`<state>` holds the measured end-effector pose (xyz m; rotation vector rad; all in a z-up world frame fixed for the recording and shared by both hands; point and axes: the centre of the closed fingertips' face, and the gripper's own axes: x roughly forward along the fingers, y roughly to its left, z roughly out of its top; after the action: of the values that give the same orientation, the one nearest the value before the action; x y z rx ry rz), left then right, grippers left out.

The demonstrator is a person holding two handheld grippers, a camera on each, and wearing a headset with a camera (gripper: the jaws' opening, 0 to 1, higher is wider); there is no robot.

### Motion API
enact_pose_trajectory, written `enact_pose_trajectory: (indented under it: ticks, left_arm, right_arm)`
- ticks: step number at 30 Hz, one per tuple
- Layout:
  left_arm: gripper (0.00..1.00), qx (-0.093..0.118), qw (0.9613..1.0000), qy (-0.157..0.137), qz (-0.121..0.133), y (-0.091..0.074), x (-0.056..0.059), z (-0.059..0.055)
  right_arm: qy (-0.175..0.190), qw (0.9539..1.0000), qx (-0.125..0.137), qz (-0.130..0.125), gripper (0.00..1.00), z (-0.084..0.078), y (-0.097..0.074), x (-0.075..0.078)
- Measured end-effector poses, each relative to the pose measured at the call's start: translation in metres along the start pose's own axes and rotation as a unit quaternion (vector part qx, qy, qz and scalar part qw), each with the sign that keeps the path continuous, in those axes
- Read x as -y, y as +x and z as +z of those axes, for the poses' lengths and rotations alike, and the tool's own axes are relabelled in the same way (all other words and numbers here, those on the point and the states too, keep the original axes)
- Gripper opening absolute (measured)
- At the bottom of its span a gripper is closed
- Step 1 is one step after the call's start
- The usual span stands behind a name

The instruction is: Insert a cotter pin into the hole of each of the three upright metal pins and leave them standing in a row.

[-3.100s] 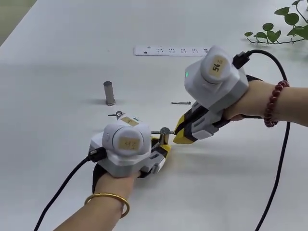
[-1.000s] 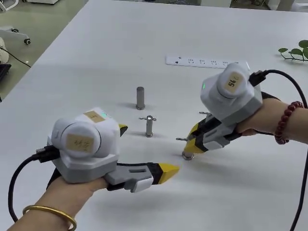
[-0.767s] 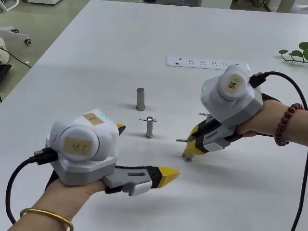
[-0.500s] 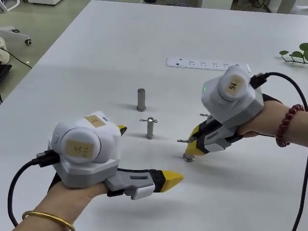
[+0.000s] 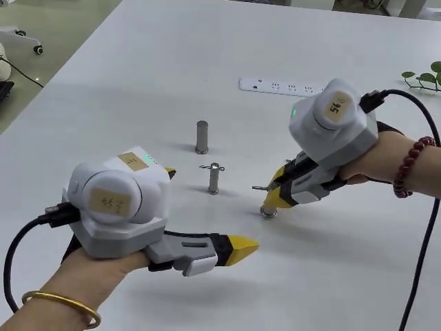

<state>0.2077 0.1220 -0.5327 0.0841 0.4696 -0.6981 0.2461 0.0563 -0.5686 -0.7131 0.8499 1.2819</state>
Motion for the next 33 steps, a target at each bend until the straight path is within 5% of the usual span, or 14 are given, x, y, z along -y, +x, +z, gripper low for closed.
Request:
enact_pose_trajectory:
  ticks: [16, 33]
  left_arm:
    - [0.98, 0.008, 0.9999, -0.009, 0.001, 0.0, -0.003, 0.002]
    - [0.96, 0.003, 0.9999, -0.008, 0.01, 0.0, -0.007, 0.0]
  right_arm:
    - [-0.01, 0.9999, -0.009, -0.003, 0.08, 0.003, 0.004, 0.029]
    - [0.0, 0.9998, -0.01, 0.015, 0.08, 0.002, 0.01, 0.038]
